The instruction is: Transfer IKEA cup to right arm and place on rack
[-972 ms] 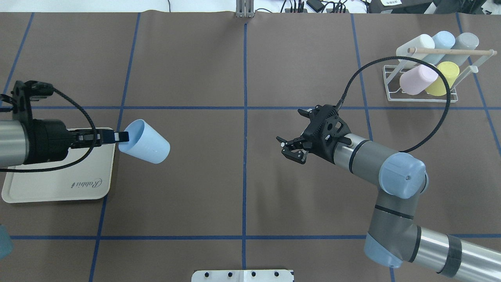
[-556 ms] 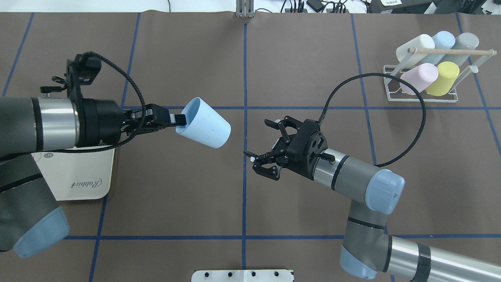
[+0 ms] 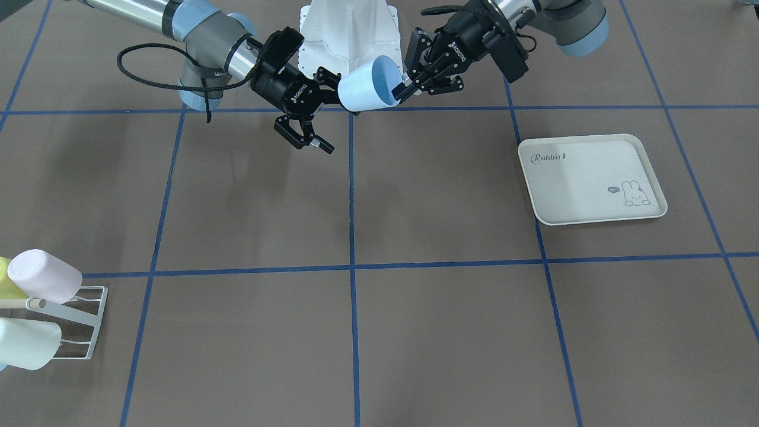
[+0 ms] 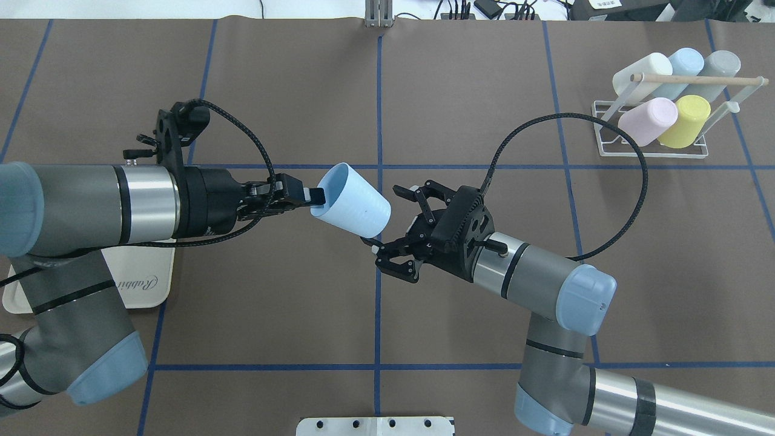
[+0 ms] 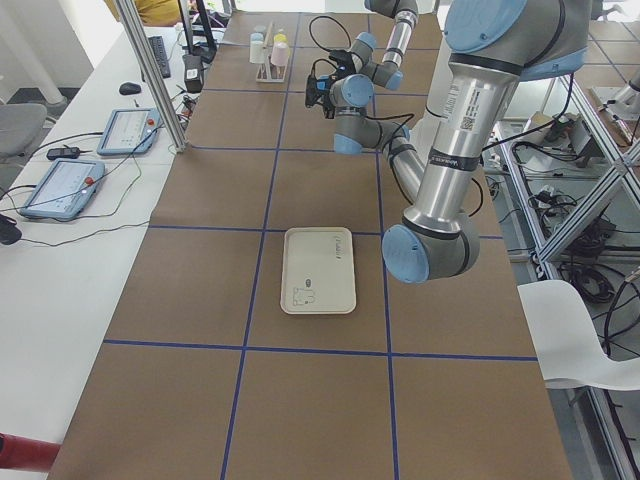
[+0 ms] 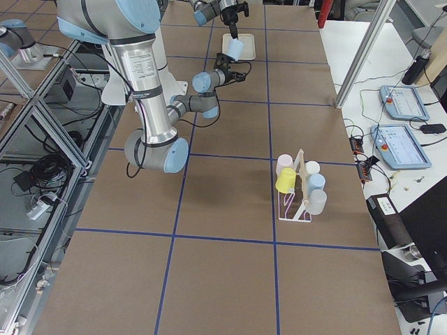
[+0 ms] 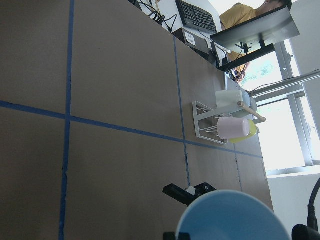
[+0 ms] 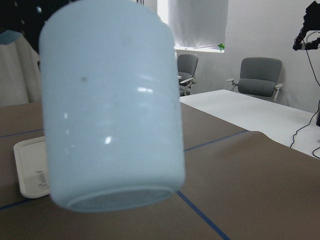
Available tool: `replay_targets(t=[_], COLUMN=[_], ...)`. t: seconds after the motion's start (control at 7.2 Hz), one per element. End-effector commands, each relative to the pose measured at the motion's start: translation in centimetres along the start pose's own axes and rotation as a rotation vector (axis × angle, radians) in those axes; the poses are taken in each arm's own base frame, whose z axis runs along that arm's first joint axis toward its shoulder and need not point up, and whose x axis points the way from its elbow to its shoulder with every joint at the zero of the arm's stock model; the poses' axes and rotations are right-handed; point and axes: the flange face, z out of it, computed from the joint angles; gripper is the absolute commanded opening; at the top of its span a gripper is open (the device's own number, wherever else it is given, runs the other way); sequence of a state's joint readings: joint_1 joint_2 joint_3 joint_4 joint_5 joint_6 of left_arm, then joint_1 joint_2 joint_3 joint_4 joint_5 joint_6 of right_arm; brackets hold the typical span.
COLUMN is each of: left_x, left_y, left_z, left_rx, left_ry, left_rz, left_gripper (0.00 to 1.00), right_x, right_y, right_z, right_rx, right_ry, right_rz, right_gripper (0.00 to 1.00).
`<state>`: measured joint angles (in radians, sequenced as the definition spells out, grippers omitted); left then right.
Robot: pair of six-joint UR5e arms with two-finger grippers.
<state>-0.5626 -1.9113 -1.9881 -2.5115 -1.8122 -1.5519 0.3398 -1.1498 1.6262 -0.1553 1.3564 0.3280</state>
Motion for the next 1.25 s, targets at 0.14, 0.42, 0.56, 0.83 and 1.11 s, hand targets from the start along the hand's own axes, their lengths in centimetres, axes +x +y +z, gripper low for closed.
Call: replay_targets(t=[0.14, 0.42, 0.56, 0.83, 1.11], left_x=[-0.4, -0.9, -1.3, -1.7, -1.9], left_y=[0.1, -0.1, -0.2, 0.0, 0.4], left_z=[1.2, 2.0, 2.5, 2.9, 3.2], left_rx=[-0.007, -0.007, -0.006, -0.012, -0.019], left_ry=[-0.016, -0.028, -0.039, -0.049, -0.053], left_rz=[-0.002, -0.002, -0.005, -0.008, -0.008], left_gripper=[0.00, 0.00, 0.00, 0.00, 0.00], right_x=[-0.7, -1.0, -1.1, -1.4, -1.7], right_y=[-0.1, -0.3, -0.4, -0.3, -0.2], right_z=[-0.1, -0.3, -0.4, -0.4, -0.4], right_rx=[0.003, 0.018, 0.032, 0.033, 0.032], right_ry=[-0.012, -0.023, -0.030, -0.036, -0.040], right_rz=[-0.064, -0.066, -0.064, -0.089, -0.092], right_gripper=[1.00, 1.00, 0.99, 0.99, 0.99])
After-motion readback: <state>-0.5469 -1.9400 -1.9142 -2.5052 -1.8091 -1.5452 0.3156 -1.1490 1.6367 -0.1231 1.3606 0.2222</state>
